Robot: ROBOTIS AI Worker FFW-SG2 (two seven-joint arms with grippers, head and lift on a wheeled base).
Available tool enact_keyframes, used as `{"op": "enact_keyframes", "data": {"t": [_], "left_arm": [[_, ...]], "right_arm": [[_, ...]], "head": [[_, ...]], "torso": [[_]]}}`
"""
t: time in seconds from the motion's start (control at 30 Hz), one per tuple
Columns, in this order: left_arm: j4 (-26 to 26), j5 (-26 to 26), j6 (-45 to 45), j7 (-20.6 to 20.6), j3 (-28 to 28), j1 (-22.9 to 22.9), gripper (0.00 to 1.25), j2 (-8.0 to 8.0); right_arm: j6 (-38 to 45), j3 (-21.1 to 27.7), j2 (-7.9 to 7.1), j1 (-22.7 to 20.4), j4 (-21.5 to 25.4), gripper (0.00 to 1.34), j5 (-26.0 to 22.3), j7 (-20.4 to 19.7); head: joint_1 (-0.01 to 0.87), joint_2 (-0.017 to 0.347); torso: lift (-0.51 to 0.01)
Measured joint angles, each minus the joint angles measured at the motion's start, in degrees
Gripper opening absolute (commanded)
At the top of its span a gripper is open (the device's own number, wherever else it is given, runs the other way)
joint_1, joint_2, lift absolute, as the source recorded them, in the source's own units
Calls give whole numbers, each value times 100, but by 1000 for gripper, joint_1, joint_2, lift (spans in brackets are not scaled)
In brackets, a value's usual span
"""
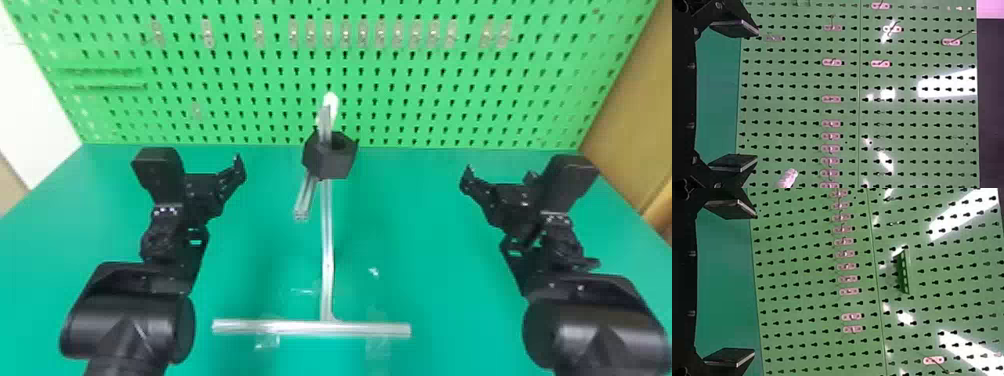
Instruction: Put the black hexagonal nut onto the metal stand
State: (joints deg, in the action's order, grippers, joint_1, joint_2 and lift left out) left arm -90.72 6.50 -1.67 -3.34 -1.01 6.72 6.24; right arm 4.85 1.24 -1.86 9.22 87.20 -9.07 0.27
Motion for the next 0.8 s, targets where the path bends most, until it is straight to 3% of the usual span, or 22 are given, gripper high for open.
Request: {"op": "enact_keyframes", "data": {"t": [0.33,0.8], "left_arm": [[4,-18,0,0,-20,44,1095,0],[34,-44,0,0,-37,41,1095,0]], "right_arm": [[250,-173,-206,89,-9,1263,56,80],[281,-92,-64,83,66,1263,534,88]], "head": [[693,81],[693,81]], "torso": [[-1],[-1]]}}
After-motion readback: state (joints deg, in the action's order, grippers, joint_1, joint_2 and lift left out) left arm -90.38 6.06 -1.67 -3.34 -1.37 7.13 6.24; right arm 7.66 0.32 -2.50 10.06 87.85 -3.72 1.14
